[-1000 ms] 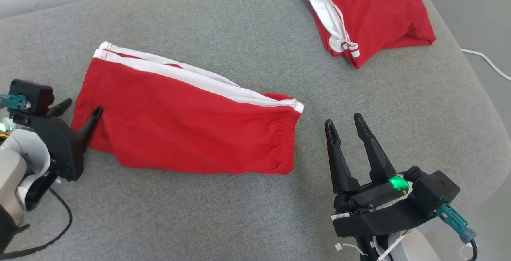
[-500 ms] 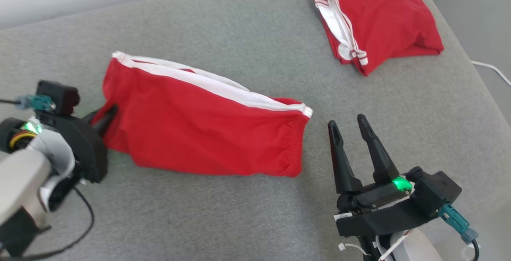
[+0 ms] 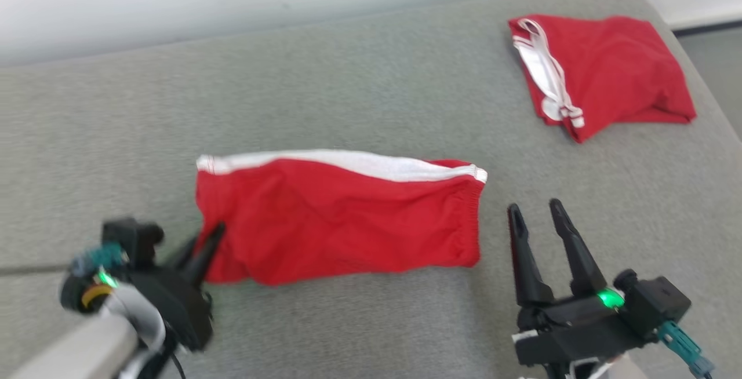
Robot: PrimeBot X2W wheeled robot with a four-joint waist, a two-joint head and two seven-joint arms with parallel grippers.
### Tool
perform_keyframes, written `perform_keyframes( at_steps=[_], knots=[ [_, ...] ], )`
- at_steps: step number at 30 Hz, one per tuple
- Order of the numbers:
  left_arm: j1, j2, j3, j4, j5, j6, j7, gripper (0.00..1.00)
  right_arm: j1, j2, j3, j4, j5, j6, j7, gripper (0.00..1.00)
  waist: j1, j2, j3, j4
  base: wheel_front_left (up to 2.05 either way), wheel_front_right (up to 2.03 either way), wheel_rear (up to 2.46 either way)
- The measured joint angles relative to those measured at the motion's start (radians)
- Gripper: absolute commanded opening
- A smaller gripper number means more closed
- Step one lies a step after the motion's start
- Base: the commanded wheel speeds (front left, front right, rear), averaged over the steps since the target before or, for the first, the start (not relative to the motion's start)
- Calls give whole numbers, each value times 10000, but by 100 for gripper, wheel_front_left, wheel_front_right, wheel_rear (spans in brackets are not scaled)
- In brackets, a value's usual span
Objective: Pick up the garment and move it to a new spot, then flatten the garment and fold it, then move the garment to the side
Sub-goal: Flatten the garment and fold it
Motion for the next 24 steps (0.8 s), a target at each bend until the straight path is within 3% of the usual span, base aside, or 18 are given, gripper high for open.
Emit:
perform_keyframes(
  at_steps=[4, 10, 11, 12, 13, 17, 21, 24],
  knots=[
    [863, -6, -36, -848, -205, 510, -366, 0, 481, -15, -477, 98, 0, 0, 0, 100, 0, 0, -256, 437, 0, 0, 0],
    [1451, -146, -117, -1104, -199, 869, -690, 0, 817, -2, -665, 284, 0, 0, 0, 100, -1, 0, -535, 866, 0, 0, 0],
    [1489, -188, -54, -1034, -117, 947, -807, 47, 825, 4, -642, 322, 0, 0, 2, 100, -1, 0, -581, 911, 0, 0, 0],
    [1551, -255, 109, -957, -50, 991, -922, 82, 826, 13, -627, 353, -2, 0, 2, 100, 0, 0, -627, 945, 0, 0, 0],
    [1551, -255, 109, -957, -50, 991, -922, 100, 826, 13, -627, 353, -2, 0, 2, 100, 0, 0, -627, 945, 0, 0, 0],
    [1712, -495, 780, -756, 913, 1503, -1116, 100, 824, 4, -619, 433, -10, 0, 0, 100, 0, 0, -773, 1033, 0, 0, 0],
    [2538, -1149, 2859, -1313, 2378, 1918, -1143, 100, 821, -4, -723, 437, -25, 0, 0, 100, 0, 0, -836, 1132, 0, 0, 0],
    [3638, -1791, 4525, -1701, 3335, 1996, -1143, 100, 837, -8, -836, 449, -61, 0, 0, 100, 0, 0, -850, 1204, 0, 0, 0]
  ],
)
